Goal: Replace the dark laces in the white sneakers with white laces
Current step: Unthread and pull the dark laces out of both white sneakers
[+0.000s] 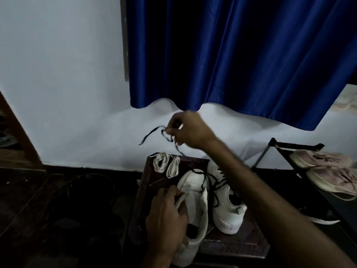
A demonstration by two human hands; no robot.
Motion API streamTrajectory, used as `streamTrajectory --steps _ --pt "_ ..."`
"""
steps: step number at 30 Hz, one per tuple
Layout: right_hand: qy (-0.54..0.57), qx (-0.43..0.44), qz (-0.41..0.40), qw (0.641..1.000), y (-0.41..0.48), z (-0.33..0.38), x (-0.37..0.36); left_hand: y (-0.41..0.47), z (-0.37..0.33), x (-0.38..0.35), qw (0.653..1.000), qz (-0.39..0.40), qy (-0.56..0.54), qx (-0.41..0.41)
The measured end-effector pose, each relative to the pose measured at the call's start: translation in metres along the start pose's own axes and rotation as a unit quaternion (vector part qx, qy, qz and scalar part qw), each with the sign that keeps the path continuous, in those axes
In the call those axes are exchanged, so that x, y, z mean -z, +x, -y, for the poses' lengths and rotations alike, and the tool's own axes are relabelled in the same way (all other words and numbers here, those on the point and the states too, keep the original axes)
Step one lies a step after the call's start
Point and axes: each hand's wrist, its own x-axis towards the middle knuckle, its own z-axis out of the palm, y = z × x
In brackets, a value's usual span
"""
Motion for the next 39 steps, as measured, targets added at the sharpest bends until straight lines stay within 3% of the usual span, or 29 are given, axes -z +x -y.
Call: streamTrajectory --steps 6,9,12,16,19,21,24,28,30,32,34,39 --pt "-0.048 0.010 0.208 0.977 -0.027 -0.028 -0.046 0.000 -0.002 0.001 1.000 -0.003 -0.014 0.006" --pt "-0.092 0.023 0.320 0.943 -0.039 -0.034 -0.039 0.000 -0.002 0.000 0.999 -0.006 -0.031 0.005" --pt "-0.049 -0.022 0.389 0.919 -0.042 -0.031 -0.017 -0.001 -0.003 0.002 1.000 -0.012 -0.024 -0.008" --pt "-0.237 0.025 0.307 0.921 -0.035 -0.031 0.007 -0.002 -0.007 0.008 0.993 -0.051 0.069 -0.077" --pt "-0.214 0.034 0.280 0.935 -0.037 -0.032 0.007 0.006 -0.012 0.014 0.971 -0.140 0.066 -0.181" --pt "-0.183 0.041 0.282 0.941 -0.044 -0.031 0.004 0.027 -0.013 0.015 0.969 -0.150 0.014 -0.197" --pt "-0.168 0.034 0.250 0.953 -0.055 -0.040 0.004 0.054 -0.012 0.013 0.978 -0.088 -0.046 -0.183" --pt "-0.185 -0.060 0.152 0.969 -0.074 -0.059 0.016 0.066 -0.015 0.006 0.966 0.036 0.009 -0.257" --pt "-0.198 -0.075 0.165 0.963 -0.085 -0.065 0.018 0.068 -0.020 0.002 0.952 0.110 0.024 -0.285" --pt "-0.202 -0.089 0.198 0.955 -0.097 -0.068 0.018 0.072 -0.026 -0.002 0.938 0.147 0.108 -0.294" --pt "-0.217 -0.100 0.193 0.952 -0.104 -0.072 0.017 0.073 -0.032 -0.006 0.934 0.158 0.164 -0.276" --pt "-0.207 -0.109 0.120 0.965 -0.112 -0.077 0.011 0.065 -0.047 -0.012 0.938 0.083 0.249 -0.227"
